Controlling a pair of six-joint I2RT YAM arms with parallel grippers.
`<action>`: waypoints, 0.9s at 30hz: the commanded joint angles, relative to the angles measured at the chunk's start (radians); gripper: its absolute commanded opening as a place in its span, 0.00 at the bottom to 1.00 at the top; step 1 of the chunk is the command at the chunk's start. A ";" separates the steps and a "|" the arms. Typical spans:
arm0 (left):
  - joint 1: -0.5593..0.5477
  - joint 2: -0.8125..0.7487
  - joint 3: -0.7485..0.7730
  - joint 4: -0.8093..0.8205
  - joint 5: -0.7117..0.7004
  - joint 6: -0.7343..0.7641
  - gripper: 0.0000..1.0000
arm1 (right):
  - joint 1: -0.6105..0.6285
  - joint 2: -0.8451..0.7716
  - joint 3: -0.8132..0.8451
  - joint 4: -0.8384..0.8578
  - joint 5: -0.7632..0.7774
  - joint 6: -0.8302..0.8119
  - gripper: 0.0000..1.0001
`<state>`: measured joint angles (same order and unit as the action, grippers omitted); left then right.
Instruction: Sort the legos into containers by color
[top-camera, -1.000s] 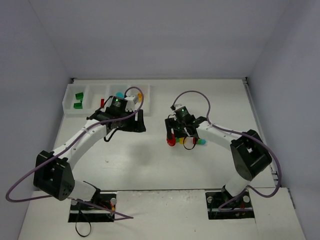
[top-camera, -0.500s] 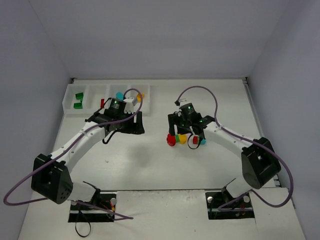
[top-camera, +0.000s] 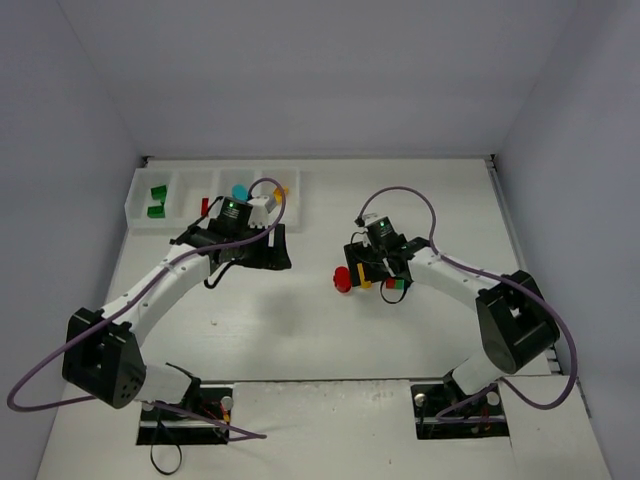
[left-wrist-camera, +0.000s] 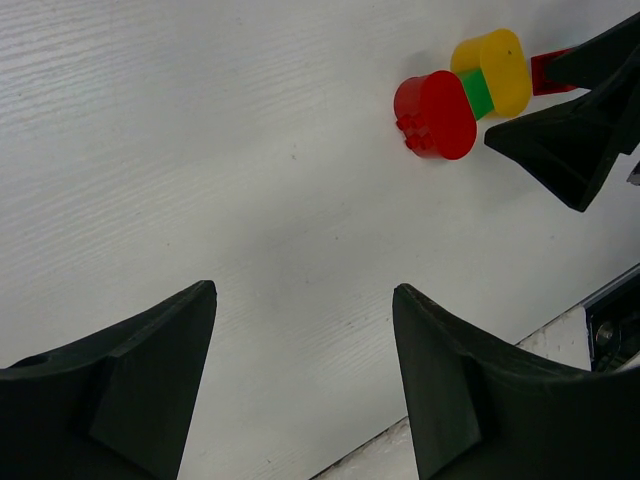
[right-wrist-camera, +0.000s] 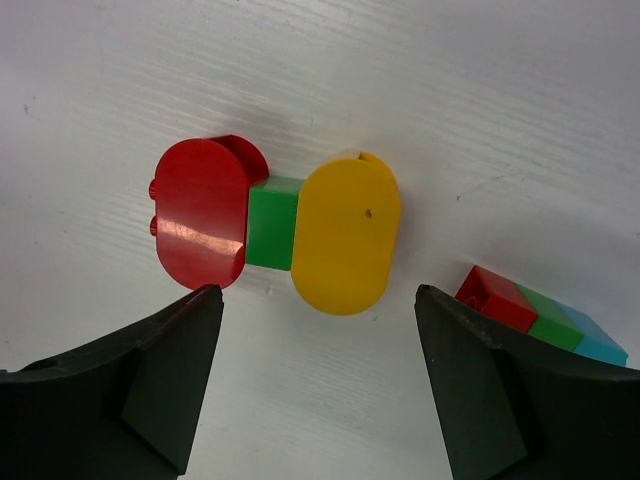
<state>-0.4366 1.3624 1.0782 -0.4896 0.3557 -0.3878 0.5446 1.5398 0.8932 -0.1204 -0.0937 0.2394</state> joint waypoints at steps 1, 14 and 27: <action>0.004 -0.022 0.012 0.043 0.020 -0.016 0.65 | -0.002 0.020 0.001 0.007 -0.003 -0.029 0.74; 0.006 0.003 0.022 0.046 0.029 -0.022 0.65 | -0.008 0.117 0.050 0.028 0.023 -0.049 0.67; 0.004 0.050 0.028 0.089 0.092 -0.045 0.65 | -0.008 0.125 0.035 0.108 -0.009 -0.052 0.29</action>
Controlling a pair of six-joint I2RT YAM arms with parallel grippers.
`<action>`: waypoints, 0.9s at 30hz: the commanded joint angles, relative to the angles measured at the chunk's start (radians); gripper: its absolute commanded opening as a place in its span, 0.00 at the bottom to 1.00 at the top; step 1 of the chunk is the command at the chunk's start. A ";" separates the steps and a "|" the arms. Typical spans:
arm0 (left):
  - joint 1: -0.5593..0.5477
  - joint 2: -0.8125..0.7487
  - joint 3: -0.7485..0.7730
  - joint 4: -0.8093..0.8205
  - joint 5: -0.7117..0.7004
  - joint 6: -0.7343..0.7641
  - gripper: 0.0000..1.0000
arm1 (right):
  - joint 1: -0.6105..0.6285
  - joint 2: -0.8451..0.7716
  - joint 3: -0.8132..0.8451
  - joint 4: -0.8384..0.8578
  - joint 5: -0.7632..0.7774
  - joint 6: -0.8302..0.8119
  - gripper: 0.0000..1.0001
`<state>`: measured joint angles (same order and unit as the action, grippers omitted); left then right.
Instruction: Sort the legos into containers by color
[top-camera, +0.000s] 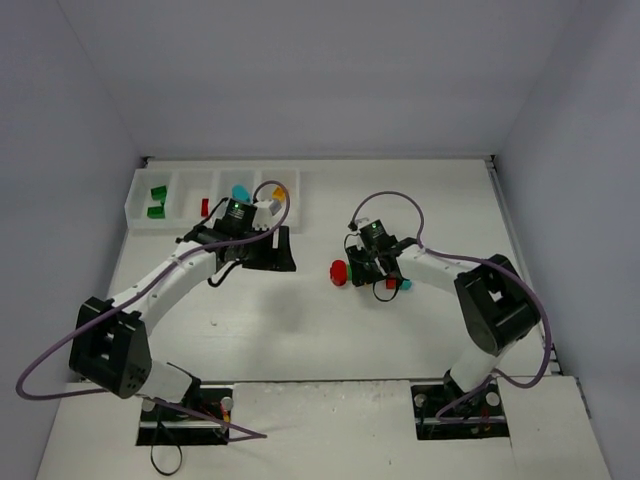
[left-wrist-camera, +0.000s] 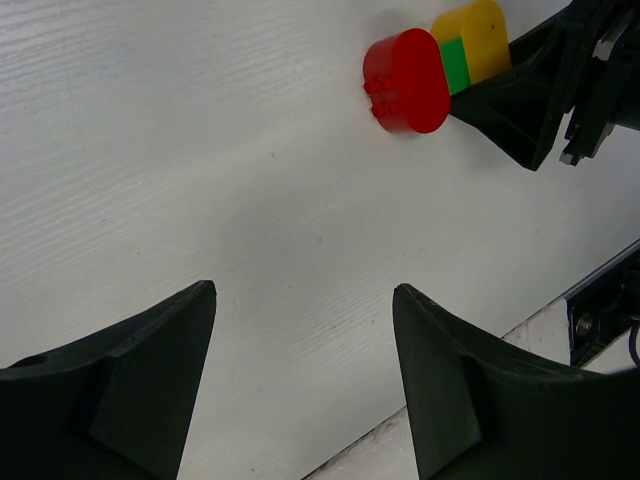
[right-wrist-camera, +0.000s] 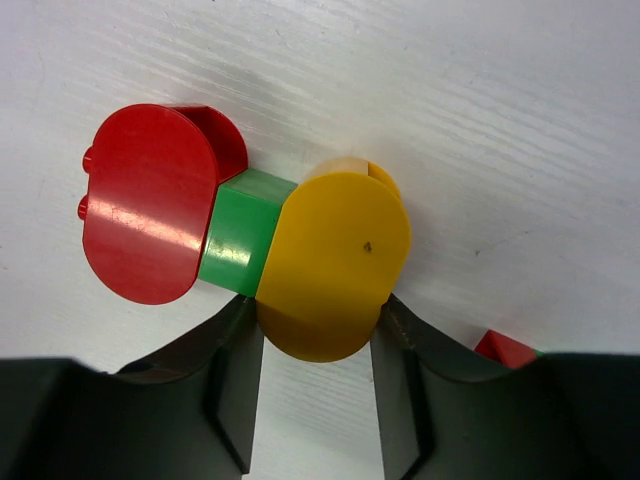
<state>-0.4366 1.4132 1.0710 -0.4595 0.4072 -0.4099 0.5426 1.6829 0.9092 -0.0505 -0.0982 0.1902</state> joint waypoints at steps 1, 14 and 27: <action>0.004 0.001 0.035 0.077 0.053 -0.029 0.65 | -0.006 -0.028 0.016 0.043 -0.005 -0.006 0.24; 0.001 0.076 0.066 0.297 0.284 -0.205 0.72 | -0.006 -0.278 -0.089 0.241 -0.044 -0.014 0.00; -0.045 0.173 0.125 0.469 0.344 -0.313 0.72 | -0.006 -0.341 -0.124 0.314 -0.090 -0.012 0.00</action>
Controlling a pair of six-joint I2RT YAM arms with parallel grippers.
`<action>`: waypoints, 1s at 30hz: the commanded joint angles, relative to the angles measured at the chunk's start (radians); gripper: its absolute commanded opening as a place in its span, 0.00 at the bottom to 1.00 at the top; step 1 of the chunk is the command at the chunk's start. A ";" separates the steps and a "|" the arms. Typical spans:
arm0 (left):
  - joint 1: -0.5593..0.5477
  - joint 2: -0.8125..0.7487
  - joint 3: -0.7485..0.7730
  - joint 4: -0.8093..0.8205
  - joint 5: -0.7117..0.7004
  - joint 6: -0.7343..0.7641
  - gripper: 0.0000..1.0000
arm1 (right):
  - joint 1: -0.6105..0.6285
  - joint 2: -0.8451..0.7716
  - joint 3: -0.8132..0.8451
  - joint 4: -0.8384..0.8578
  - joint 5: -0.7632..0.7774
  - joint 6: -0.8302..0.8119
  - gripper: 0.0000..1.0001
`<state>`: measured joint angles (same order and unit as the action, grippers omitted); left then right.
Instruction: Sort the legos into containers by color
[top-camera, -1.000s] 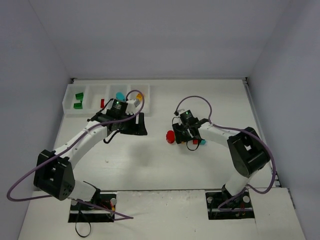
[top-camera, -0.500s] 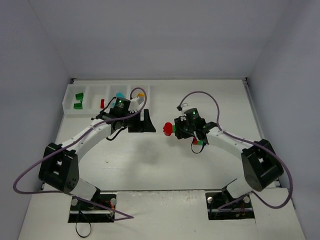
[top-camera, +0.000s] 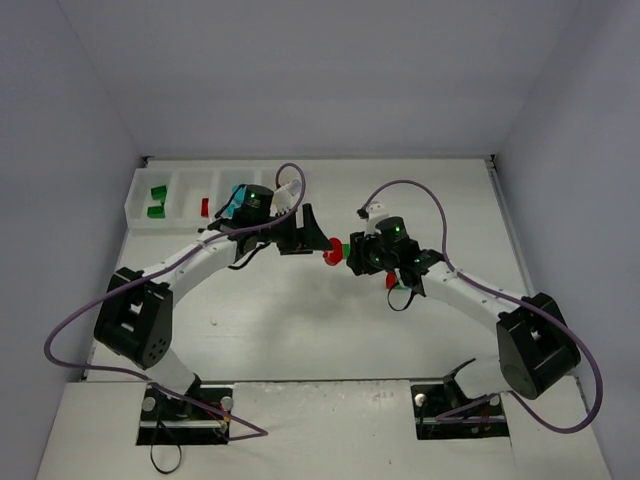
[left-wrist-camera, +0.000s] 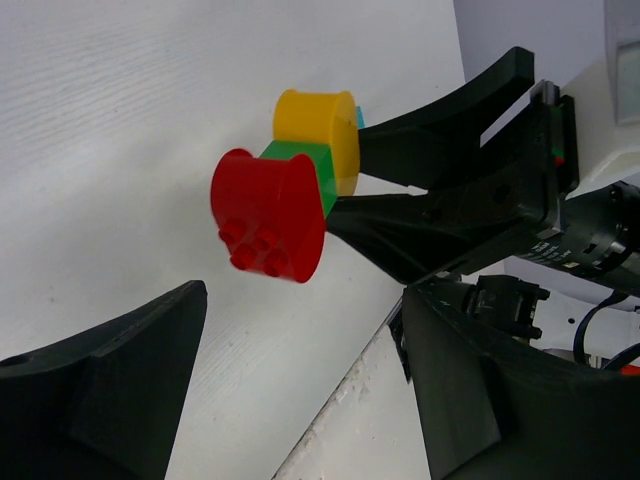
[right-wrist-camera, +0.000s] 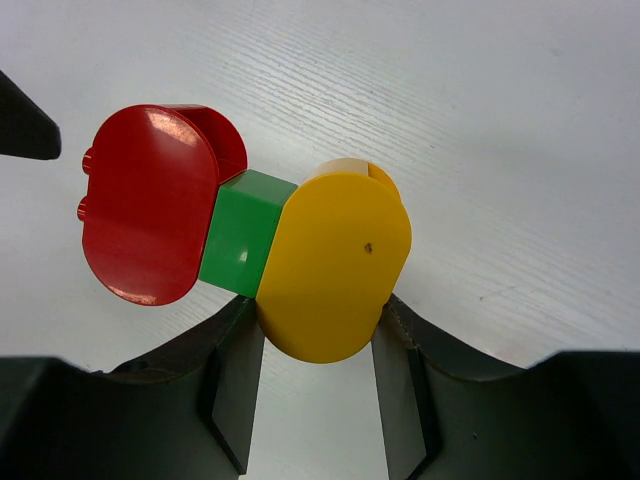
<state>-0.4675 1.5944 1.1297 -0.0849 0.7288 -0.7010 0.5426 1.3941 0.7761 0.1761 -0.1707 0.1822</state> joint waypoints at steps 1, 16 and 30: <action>-0.017 0.005 0.073 0.093 0.026 -0.023 0.72 | -0.006 -0.055 0.008 0.091 -0.023 -0.004 0.00; -0.031 0.056 0.104 0.057 -0.009 -0.012 0.66 | -0.006 -0.102 -0.020 0.118 -0.041 0.000 0.00; -0.036 0.038 0.047 0.191 0.072 -0.071 0.53 | -0.007 -0.130 -0.047 0.169 -0.059 0.025 0.00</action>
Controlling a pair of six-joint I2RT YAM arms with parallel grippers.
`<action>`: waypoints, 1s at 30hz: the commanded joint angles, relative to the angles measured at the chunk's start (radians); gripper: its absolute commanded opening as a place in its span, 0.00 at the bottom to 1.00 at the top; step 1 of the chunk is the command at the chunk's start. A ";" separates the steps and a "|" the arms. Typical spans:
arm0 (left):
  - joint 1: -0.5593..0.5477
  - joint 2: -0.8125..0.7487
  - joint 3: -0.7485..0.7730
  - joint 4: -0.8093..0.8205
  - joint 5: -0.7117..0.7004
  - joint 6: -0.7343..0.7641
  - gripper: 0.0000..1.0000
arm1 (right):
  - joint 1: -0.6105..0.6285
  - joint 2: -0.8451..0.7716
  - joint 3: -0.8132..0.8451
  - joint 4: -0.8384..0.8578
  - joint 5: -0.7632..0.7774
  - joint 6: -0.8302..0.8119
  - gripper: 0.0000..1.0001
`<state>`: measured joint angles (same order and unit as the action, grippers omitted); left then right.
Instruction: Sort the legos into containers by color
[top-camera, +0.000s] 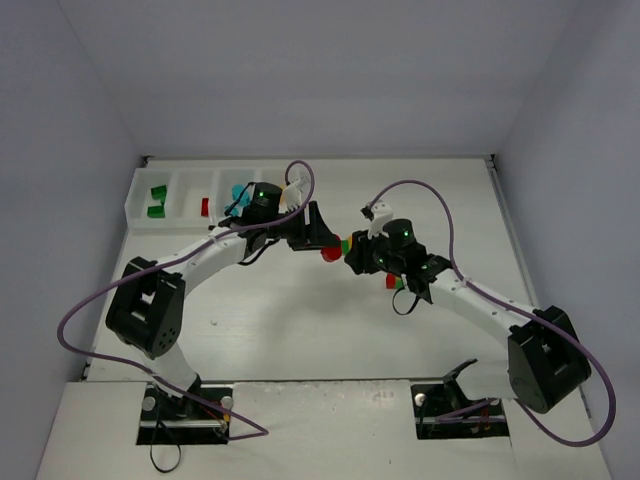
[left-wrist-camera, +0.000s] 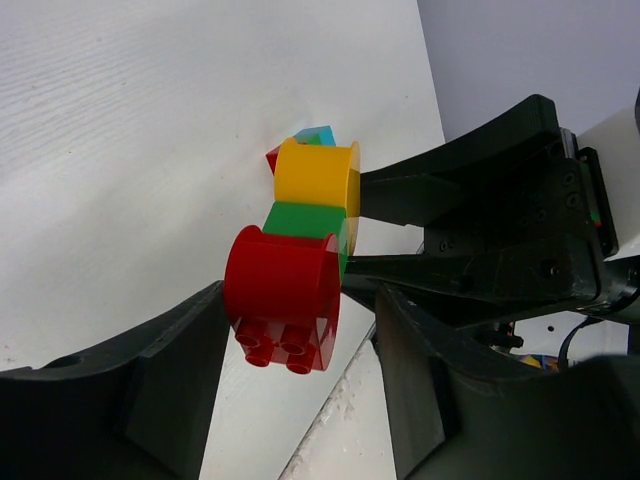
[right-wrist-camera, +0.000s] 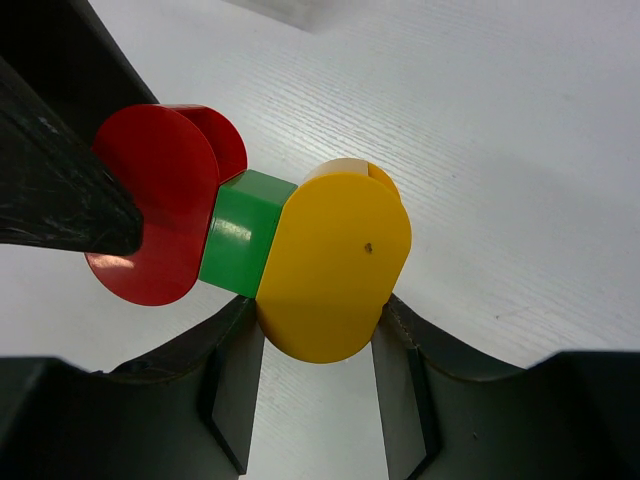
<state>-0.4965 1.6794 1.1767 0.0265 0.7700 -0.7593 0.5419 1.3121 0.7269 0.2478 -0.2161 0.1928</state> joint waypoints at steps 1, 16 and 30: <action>-0.008 -0.049 -0.005 0.078 0.029 -0.009 0.51 | -0.008 -0.050 -0.003 0.106 -0.016 0.017 0.00; -0.020 -0.099 0.008 0.001 -0.012 0.043 0.01 | -0.017 -0.074 -0.035 0.162 0.017 0.030 0.00; -0.004 -0.132 0.014 -0.094 0.011 0.071 0.00 | -0.065 -0.077 -0.086 0.205 0.012 0.045 0.00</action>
<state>-0.5095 1.6264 1.1488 -0.0280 0.7399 -0.7322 0.5175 1.2675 0.6384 0.3779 -0.2897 0.2344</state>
